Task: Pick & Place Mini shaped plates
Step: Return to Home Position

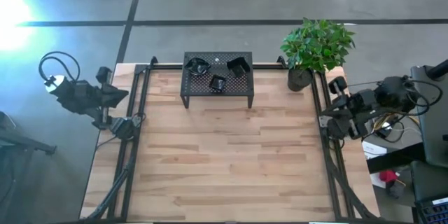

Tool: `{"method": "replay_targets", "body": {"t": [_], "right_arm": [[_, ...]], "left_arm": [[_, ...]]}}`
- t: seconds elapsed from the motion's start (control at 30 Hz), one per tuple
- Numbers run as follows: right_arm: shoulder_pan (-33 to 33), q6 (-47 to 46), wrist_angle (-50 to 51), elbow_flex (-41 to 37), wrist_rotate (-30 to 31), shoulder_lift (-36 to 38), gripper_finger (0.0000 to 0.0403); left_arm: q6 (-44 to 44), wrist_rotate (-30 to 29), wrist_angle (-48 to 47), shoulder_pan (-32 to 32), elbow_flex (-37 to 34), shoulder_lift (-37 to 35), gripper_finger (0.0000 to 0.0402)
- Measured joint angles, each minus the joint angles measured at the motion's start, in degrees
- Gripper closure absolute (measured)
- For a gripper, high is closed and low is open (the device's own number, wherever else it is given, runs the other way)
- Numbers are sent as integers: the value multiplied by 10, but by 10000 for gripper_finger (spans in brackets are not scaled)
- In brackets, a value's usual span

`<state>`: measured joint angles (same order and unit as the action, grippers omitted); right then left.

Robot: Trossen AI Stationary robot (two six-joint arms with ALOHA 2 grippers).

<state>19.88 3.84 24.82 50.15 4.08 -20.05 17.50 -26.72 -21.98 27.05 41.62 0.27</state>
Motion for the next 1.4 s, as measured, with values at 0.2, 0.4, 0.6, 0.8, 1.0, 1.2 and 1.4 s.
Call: {"method": "replay_targets", "body": {"t": [0.2,0.4,0.6,0.8,1.0,1.2,1.4], "right_arm": [[0,-7,-2,-20,0,54,394],[0,-4,-2,-36,2,102,394],[0,2,-2,-49,4,156,394],[0,7,0,-63,6,200,394],[-1,16,2,-69,5,195,394],[0,11,-2,-105,4,200,394],[0,10,-48,-178,5,200,394]], "left_arm": [[0,-1,-1,0,4,0,402],[4,-2,-7,0,4,0,402],[5,-2,-12,0,4,-1,402],[4,-1,-26,0,2,-1,402],[-3,-1,-26,0,-18,-1,402],[-8,-1,-20,0,-61,-1,401],[-20,-1,22,0,-132,-2,401]]}}
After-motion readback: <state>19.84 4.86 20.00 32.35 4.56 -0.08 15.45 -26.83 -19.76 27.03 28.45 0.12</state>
